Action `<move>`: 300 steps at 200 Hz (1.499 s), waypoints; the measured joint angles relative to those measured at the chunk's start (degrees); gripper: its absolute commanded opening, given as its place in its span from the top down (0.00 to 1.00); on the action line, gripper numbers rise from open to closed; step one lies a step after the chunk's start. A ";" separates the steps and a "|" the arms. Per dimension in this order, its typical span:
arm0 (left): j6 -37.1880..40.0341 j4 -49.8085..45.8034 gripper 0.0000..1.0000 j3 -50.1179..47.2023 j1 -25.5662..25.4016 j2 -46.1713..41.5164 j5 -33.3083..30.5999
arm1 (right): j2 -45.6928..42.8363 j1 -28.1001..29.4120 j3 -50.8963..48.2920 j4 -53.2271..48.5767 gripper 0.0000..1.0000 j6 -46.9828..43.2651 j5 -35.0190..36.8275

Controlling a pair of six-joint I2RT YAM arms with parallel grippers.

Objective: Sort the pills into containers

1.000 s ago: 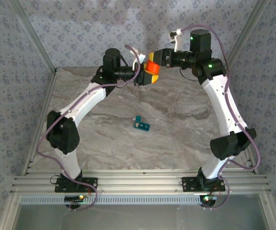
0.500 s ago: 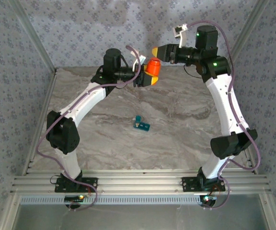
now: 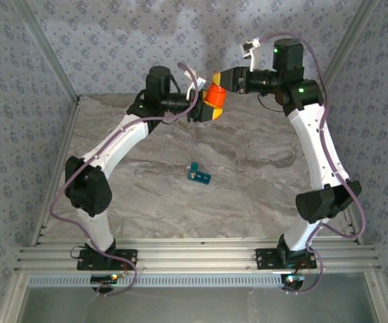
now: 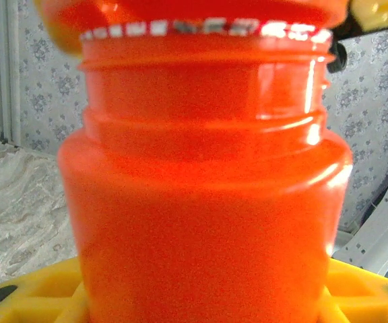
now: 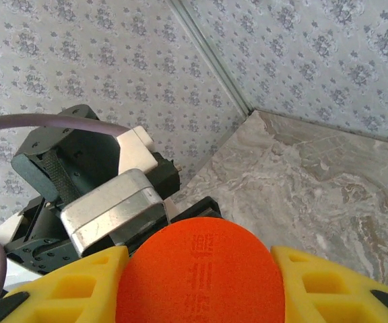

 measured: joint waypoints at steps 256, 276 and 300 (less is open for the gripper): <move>1.31 -3.89 1.00 1.27 -0.85 1.42 0.87 | -8.22 0.92 -17.05 11.98 0.79 1.60 3.10; 1.31 -3.85 1.00 1.27 -0.68 1.42 0.87 | -8.22 1.36 -17.22 12.57 0.79 1.64 4.20; 1.57 -4.13 1.00 1.27 -0.63 1.49 0.85 | -8.22 1.42 -17.25 12.26 0.79 1.77 4.63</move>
